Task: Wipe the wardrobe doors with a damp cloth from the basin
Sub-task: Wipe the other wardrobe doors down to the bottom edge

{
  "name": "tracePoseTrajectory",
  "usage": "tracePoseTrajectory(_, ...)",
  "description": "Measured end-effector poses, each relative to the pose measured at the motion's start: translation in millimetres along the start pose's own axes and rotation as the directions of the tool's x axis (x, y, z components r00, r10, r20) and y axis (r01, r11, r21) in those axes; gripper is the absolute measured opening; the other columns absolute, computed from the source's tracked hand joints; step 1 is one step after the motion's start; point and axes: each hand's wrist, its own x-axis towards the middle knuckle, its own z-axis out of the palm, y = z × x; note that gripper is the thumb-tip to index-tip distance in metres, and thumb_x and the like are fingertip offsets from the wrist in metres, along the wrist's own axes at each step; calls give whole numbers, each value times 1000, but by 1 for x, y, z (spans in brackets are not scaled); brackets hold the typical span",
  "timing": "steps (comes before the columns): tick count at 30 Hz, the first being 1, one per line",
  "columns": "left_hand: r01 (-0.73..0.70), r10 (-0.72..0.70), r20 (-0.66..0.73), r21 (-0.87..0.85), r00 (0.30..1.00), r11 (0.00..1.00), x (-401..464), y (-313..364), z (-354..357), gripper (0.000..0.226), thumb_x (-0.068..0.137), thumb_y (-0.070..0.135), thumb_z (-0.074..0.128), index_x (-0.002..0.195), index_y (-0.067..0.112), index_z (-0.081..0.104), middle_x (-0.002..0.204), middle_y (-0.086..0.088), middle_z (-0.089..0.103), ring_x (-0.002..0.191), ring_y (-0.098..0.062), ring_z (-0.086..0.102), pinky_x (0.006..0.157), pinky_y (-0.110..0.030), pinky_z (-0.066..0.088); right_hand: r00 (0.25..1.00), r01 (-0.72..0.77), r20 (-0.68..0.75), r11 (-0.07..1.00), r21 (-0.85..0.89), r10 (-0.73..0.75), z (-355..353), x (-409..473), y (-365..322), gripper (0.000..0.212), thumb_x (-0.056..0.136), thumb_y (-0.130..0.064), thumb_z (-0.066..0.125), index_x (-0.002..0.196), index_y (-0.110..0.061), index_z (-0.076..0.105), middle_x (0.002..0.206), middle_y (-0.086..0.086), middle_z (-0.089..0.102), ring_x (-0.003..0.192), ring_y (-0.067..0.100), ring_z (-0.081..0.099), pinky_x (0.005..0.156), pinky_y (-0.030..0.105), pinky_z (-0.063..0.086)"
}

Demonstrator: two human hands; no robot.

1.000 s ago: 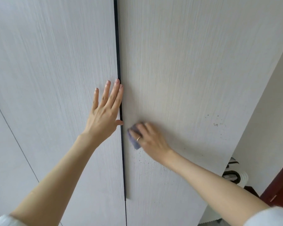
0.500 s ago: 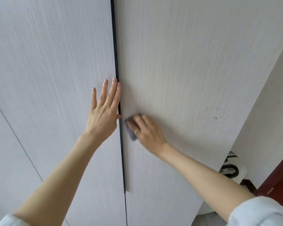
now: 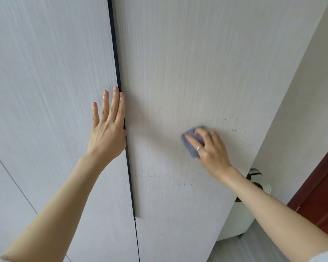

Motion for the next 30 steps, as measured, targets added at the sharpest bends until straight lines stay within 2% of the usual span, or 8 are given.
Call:
tracePoseTrajectory(3,-15,15,41,-9,999,1000,-1,-2,-2,110,76,7,75,147,6,-10,151,-3,-22,140,-24,-20,114,-52,-4,957,178,231,984,7,-174,-2,-49,-8,35,65,7,71,97,-9,74,95,12,66,83,28,59,66,31,55)
tracePoseTrajectory(5,-34,34,40,5,999,999,-2,-5,-4,113,72,10,79,147,4,-5,153,-6,-16,141,-26,-16,114,-53,-2,939,158,303,986,43,-164,-9,-53,0,48,50,8,82,95,-9,74,91,12,68,77,27,64,65,30,54)
tracePoseTrajectory(9,-41,41,10,14,999,999,0,-5,-4,112,68,9,82,148,0,5,154,-8,-9,142,-28,-10,114,-57,4,988,-113,107,993,19,111,-27,-9,34,49,64,9,76,110,-6,67,102,17,60,89,31,51,68,35,48)
tracePoseTrajectory(13,-21,21,0,13,1000,1000,0,-3,-1,113,66,5,82,148,0,5,153,-8,-10,142,-28,-10,114,-57,4,916,-397,-34,914,81,401,-34,14,48,50,68,8,69,115,-10,61,113,7,44,96,27,43,71,32,40)
tracePoseTrajectory(20,-5,5,1,10,1000,1000,-2,1,1,110,70,4,79,149,1,3,153,-7,-13,142,-26,-13,114,-56,3,952,-63,297,997,-35,71,-22,-60,16,43,54,5,84,93,-6,73,91,15,66,79,32,65,65,34,53)
tracePoseTrajectory(24,4,-3,-8,7,1000,1000,-2,0,1,109,69,3,79,148,0,4,153,-7,-12,142,-27,-13,114,-57,3,974,-218,50,975,-39,220,-37,-7,44,26,80,-3,59,103,-2,69,99,19,64,91,32,53,72,36,47)
tracePoseTrajectory(27,2,-2,-17,-5,1000,1000,-1,0,1,108,69,1,78,149,1,4,154,-7,-11,142,-27,-12,114,-58,3,935,-321,-194,940,-113,296,-54,37,76,41,73,5,46,107,-4,66,102,19,62,94,28,45,75,37,38)
tracePoseTrajectory(30,9,-9,-17,-15,1000,1000,-2,1,2,109,69,0,78,149,2,3,154,-6,-11,142,-27,-12,114,-58,2,884,-426,-248,902,-77,396,-53,37,78,46,68,11,49,108,-5,65,105,18,60,95,28,45,75,38,39)
